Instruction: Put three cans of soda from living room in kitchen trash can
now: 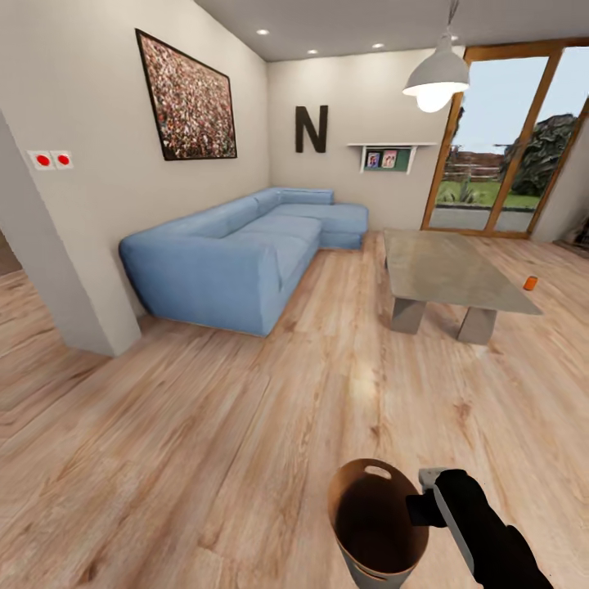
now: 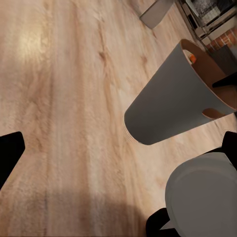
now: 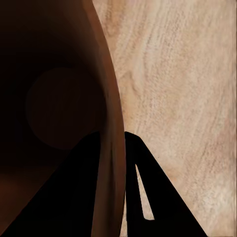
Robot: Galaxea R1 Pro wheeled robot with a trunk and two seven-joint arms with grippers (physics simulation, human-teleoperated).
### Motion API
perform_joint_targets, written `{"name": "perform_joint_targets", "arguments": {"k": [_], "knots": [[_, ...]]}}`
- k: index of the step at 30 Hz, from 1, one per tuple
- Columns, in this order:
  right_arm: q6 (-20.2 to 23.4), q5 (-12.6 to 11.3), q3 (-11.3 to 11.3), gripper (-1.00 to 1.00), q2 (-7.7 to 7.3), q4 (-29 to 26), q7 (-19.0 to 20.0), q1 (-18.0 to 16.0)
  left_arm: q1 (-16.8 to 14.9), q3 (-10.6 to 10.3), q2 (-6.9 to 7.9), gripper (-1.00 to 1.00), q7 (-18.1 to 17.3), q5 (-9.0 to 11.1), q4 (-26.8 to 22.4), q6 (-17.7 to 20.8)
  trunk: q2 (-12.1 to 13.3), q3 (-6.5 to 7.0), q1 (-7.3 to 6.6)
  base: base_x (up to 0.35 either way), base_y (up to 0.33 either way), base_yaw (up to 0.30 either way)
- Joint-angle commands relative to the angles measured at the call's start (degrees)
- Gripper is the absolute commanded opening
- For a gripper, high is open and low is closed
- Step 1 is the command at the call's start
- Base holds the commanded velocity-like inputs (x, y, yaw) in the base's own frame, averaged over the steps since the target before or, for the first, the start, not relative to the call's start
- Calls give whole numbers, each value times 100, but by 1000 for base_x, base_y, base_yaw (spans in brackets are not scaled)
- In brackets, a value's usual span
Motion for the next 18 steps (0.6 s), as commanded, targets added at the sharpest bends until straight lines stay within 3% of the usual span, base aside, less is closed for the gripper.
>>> {"name": "perform_joint_targets", "arguments": {"k": [1,18], "knots": [[3,-106,0,-100,1,-2,32,-2,0,0,0,100,0,0,0,0,0,1,0,208,-279,-264],[3,-103,0,-100,1,-4,32,-2,0,0,0,100,0,0,0,0,0,1,0,208,-286,-264]]}}
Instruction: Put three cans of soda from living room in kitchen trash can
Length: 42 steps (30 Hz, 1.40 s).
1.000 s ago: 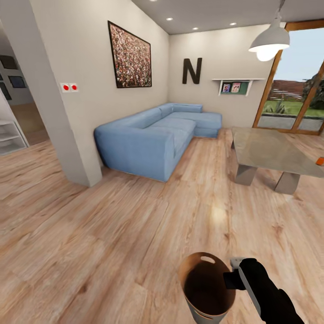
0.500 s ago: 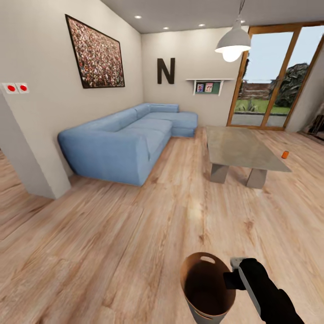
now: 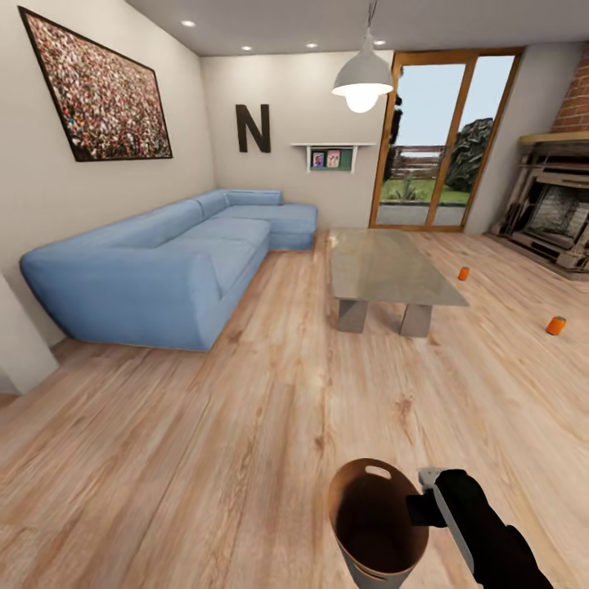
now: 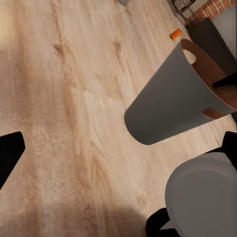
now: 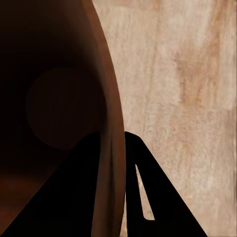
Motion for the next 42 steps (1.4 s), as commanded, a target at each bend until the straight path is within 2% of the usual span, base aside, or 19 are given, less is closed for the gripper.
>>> {"name": "perform_joint_targets", "arguments": {"k": [1,42], "knots": [[2,-97,0,-100,1,-1,31,-2,0,0,0,100,0,0,0,0,0,1,0,208,-287,-264],[2,-97,-6,-100,1,-2,31,-2,0,0,0,100,9,-8,1,9,0,1,0,208,-288,-264]]}}
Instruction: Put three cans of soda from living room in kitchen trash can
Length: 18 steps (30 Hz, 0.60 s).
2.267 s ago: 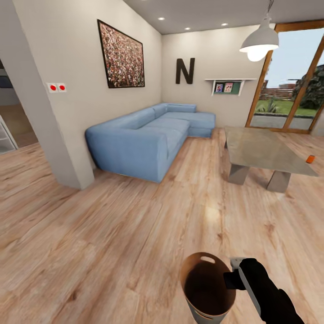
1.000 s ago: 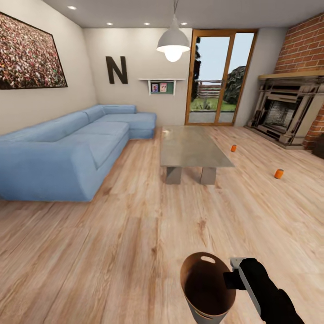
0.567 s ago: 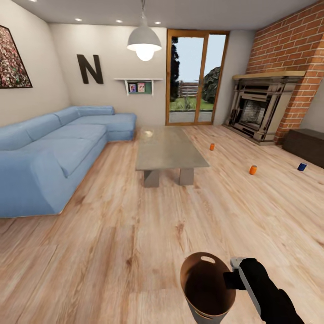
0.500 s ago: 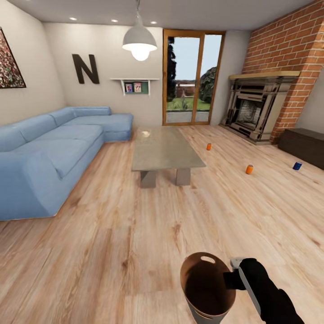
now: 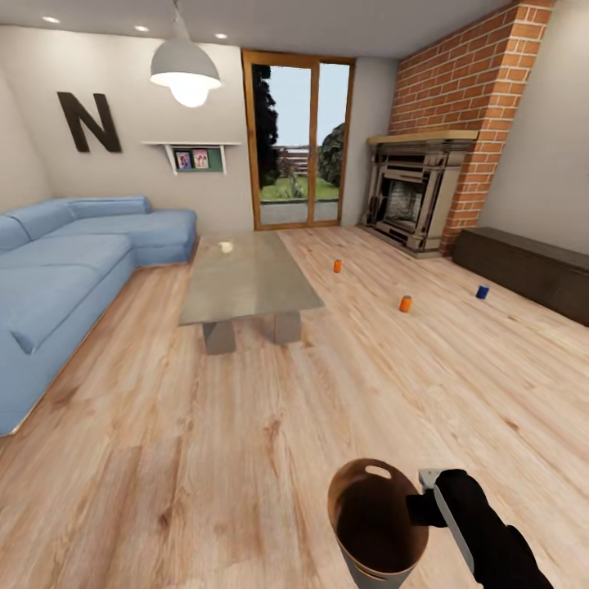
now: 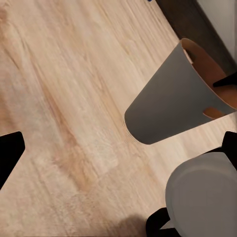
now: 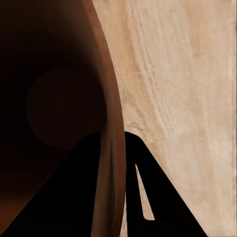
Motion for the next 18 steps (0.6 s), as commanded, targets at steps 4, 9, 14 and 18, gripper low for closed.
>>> {"name": "perform_joint_targets", "arguments": {"k": [4,9,14,18], "knots": [[2,-96,-2,-100,1,-1,31,-2,0,0,0,100,0,0,4,0,0,1,0,208,-289,-264],[2,-96,1,-100,1,-1,31,-2,0,0,0,100,0,1,2,0,0,1,0,208,-289,-264],[2,-96,0,-100,1,-1,31,-2,0,0,0,100,0,2,6,0,0,1,0,208,-289,-264],[2,-96,-2,-100,1,-1,31,-2,0,0,0,100,0,0,8,0,0,1,0,213,-289,-264]]}}
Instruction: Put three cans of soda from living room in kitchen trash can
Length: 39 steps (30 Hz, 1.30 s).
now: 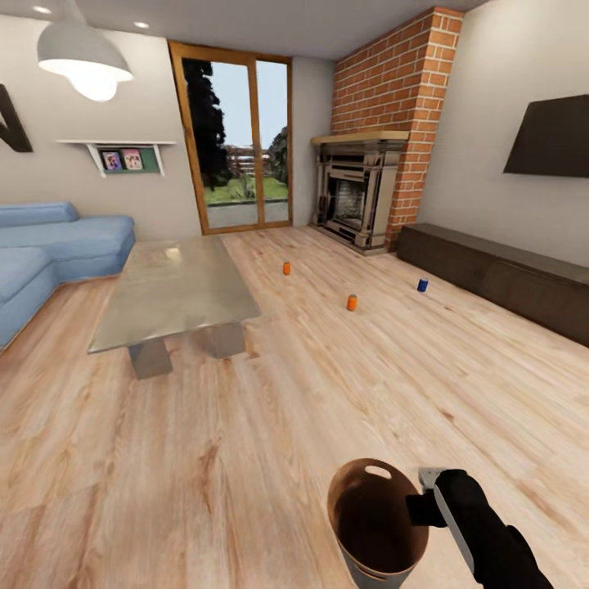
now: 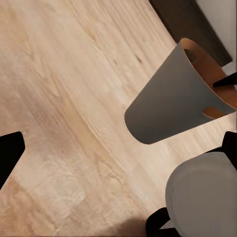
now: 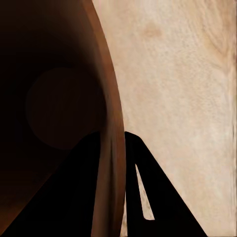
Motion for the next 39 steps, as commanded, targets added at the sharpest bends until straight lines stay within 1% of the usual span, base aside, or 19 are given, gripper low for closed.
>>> {"name": "perform_joint_targets", "arguments": {"k": [1,20,29,39], "knots": [[2,-96,-1,-100,1,-1,31,-2,0,0,0,100,0,0,0,0,0,1,0,230,-288,-264],[2,-96,7,-100,1,-1,31,-2,0,4,0,100,0,-1,1,4,0,1,0,265,-282,-252],[2,-96,8,-100,1,-1,31,-2,0,9,0,100,0,-1,1,7,0,1,0,293,-242,-44],[2,-96,9,-100,1,-1,31,-2,0,9,0,100,0,-1,1,3,0,1,0,329,-137,-2]]}}
